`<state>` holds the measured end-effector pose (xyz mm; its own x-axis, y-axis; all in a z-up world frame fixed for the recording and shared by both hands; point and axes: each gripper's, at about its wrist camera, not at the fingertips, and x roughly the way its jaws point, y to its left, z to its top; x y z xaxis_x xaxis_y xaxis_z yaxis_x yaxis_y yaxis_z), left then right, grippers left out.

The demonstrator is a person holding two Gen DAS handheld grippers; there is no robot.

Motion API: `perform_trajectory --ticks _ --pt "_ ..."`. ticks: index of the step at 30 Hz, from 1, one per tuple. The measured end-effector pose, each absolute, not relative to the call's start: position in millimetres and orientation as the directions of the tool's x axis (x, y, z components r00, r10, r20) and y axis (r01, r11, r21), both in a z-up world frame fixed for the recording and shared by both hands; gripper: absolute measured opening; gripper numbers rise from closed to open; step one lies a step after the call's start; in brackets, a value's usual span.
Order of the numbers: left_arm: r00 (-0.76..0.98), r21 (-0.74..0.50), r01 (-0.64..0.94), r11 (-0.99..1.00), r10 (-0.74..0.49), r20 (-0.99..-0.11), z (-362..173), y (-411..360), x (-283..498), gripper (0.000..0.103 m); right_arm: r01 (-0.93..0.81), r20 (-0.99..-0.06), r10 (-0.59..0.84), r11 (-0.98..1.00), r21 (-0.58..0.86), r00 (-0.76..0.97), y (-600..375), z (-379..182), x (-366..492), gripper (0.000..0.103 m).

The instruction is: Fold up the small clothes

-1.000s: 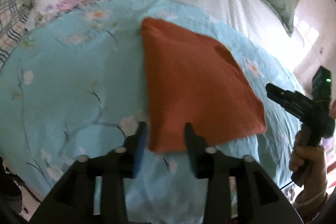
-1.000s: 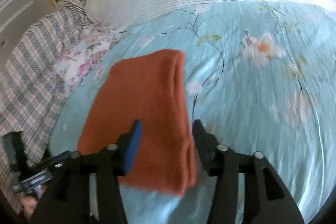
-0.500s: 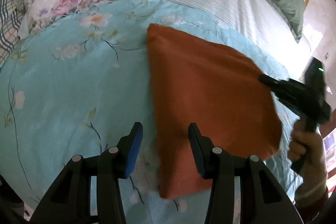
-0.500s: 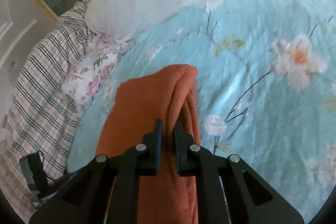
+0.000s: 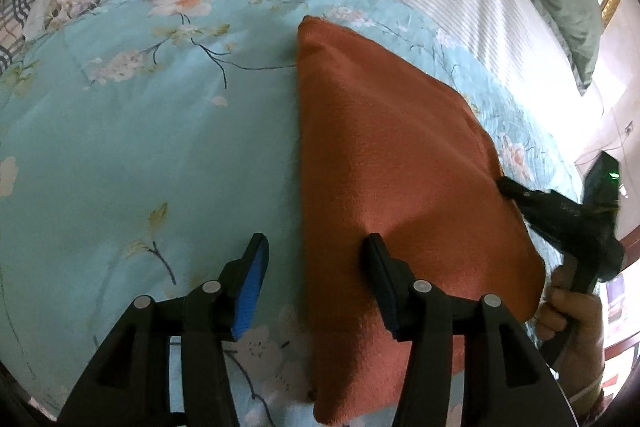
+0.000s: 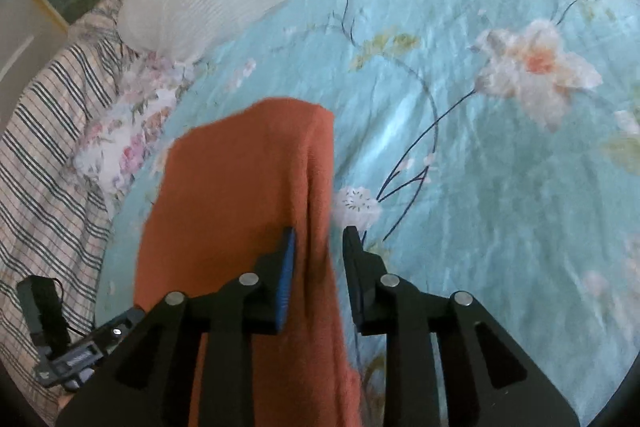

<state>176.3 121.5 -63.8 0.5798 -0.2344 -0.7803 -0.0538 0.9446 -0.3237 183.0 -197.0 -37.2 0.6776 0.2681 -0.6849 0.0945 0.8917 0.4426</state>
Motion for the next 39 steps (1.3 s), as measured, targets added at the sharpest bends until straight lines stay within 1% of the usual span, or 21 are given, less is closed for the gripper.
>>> perform_trajectory --ticks 2,4,5,6,7,8,10,12,14,15,16,17,20,22,25,30,34,38,39 --pt "0.582 -0.315 -0.055 0.948 -0.226 -0.781 -64 120 173 0.051 0.046 -0.644 0.275 0.9 0.434 0.714 -187 -20 164 0.026" --pt "0.585 -0.308 -0.056 0.95 -0.219 -0.781 -63 119 171 0.051 -0.027 -0.631 0.329 0.899 0.437 0.702 -171 -15 152 0.026" --pt "0.586 -0.305 -0.056 0.951 -0.216 -0.781 -62 118 171 0.051 -0.045 -0.645 0.343 0.901 0.431 0.683 -165 -18 149 0.026" --pt "0.587 -0.302 -0.057 0.952 -0.212 -0.781 -62 118 171 0.051 -0.041 -0.679 0.337 0.91 0.412 0.652 -159 -25 150 0.026" --pt "0.586 -0.301 -0.059 0.952 -0.211 -0.782 -62 118 170 0.051 -0.022 -0.718 0.31 0.924 0.381 0.624 -157 -36 152 0.026" --pt "0.585 -0.304 -0.059 0.951 -0.214 -0.783 -62 118 171 0.051 -0.009 -0.731 0.303 0.926 0.376 0.612 -158 -45 153 0.025" --pt "0.585 -0.289 -0.059 0.955 -0.202 -0.785 -59 117 169 0.051 0.007 -0.705 0.336 0.901 0.435 0.625 -166 -47 150 0.026" --pt "0.594 -0.262 -0.052 0.964 -0.181 -0.784 -54 116 162 0.052 0.008 -0.705 0.329 0.903 0.429 0.629 -166 -39 148 0.027" --pt "0.606 -0.24 -0.047 0.97 -0.163 -0.779 -49 115 154 0.055 0.002 -0.696 0.323 0.907 0.422 0.641 -165 -29 142 0.037" --pt "0.614 -0.22 -0.047 0.974 -0.146 -0.776 -46 115 149 0.058 -0.002 -0.687 0.325 0.905 0.426 0.65 -166 -24 138 0.047" --pt "0.619 -0.206 -0.049 0.977 -0.132 -0.774 -44 115 144 0.063 -0.006 -0.68 0.323 0.905 0.424 0.658 -165 -20 133 0.052" --pt "0.623 -0.194 -0.052 0.98 -0.12 -0.773 -42 115 138 0.069 -0.011 -0.675 0.321 0.907 0.421 0.664 -164 -17 128 0.053" --pt "0.621 -0.173 -0.055 0.983 -0.102 -0.777 -41 115 121 0.077 -0.028 -0.668 0.32 0.912 0.409 0.672 -161 -7 110 0.054" --pt "0.612 -0.151 -0.053 0.987 -0.087 -0.786 -42 113 111 0.081 -0.038 -0.672 0.306 0.923 0.383 0.674 -157 -3 97 0.061" --pt "0.591 -0.114 -0.049 0.992 -0.063 -0.804 -47 111 96 0.081 -0.058 -0.682 0.283 0.941 0.334 0.674 -150 0 78 0.071" --pt "0.577 -0.091 -0.022 0.996 -0.062 -0.814 -50 105 76 0.082 -0.084 -0.706 0.256 0.959 0.269 0.661 -138 -3 47 0.08" --pt "0.537 -0.03 0.005 1.0 -0.028 -0.843 -57 94 68 0.082 -0.087 -0.738 0.247 0.965 0.248 0.628 -131 -14 31 0.08" --pt "0.547 0.007 0.017 1.0 -0.003 -0.837 -59 89 59 0.082 -0.111 -0.766 0.232 0.972 0.208 0.6 -121 -20 15 0.081" --pt "0.551 0.024 0.018 1.0 0.01 -0.834 -57 88 56 0.082 -0.116 -0.772 0.227 0.973 0.197 0.593 -120 -20 11 0.082"
